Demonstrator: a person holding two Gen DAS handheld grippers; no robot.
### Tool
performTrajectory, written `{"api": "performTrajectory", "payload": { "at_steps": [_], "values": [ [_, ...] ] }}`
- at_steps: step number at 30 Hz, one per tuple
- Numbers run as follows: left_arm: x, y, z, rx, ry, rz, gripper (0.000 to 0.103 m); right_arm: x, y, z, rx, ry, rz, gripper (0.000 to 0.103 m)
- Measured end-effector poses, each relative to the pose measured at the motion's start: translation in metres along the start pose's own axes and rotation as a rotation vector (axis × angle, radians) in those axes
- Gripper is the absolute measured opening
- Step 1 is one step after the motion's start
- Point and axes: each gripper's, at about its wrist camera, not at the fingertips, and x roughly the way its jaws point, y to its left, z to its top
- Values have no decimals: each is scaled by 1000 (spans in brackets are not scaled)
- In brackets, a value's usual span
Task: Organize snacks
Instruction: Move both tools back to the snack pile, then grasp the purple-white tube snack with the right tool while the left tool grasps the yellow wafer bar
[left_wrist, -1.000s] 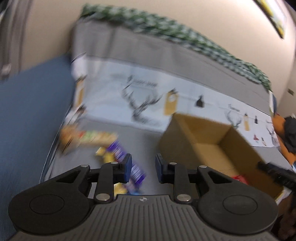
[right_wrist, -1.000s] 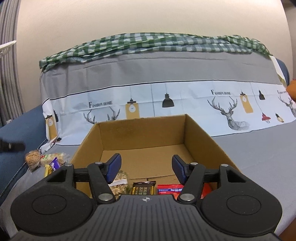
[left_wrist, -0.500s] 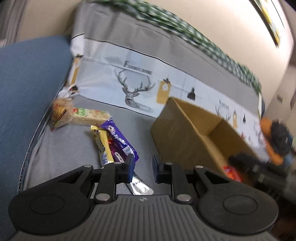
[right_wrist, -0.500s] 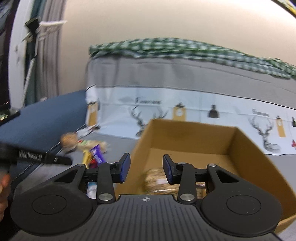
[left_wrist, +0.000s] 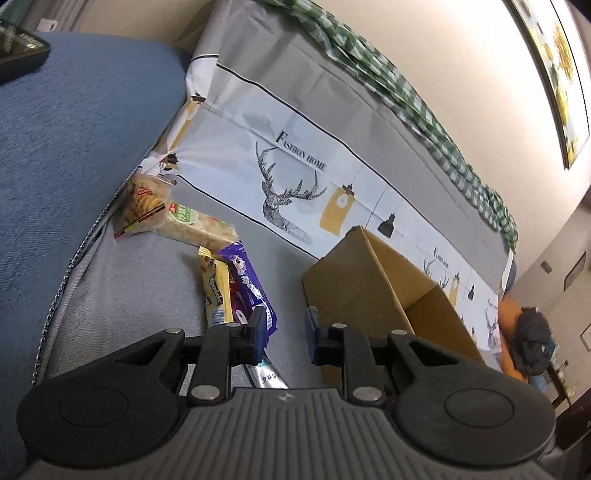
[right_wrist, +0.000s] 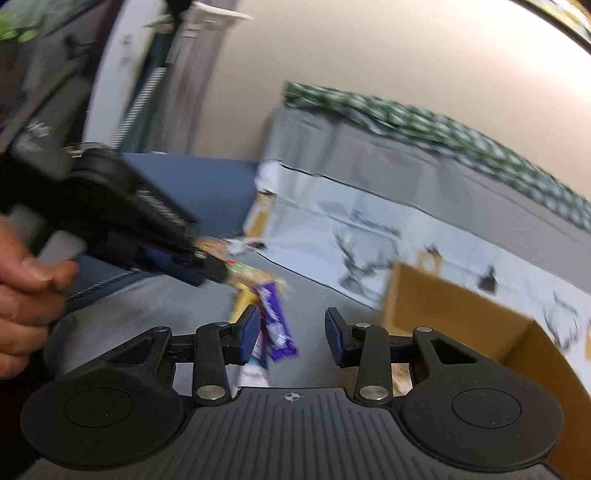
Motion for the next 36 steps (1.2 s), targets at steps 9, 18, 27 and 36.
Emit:
{"api": "performTrajectory", "payload": {
  "at_steps": [9,18,27,36],
  "values": [
    [8,22,6,-119,-1,2,28,64,11,-3,62,151,-14,42],
    [60,19,6,-52,54,92,35,106,18,-25,102,291,45,60],
    [107,21,-1,65,112,240,45,127,14,-25,172,372,84,59],
    [114,18,-6,124,145,261,26,128,8,-27,241,382,116,35]
  ]
}}
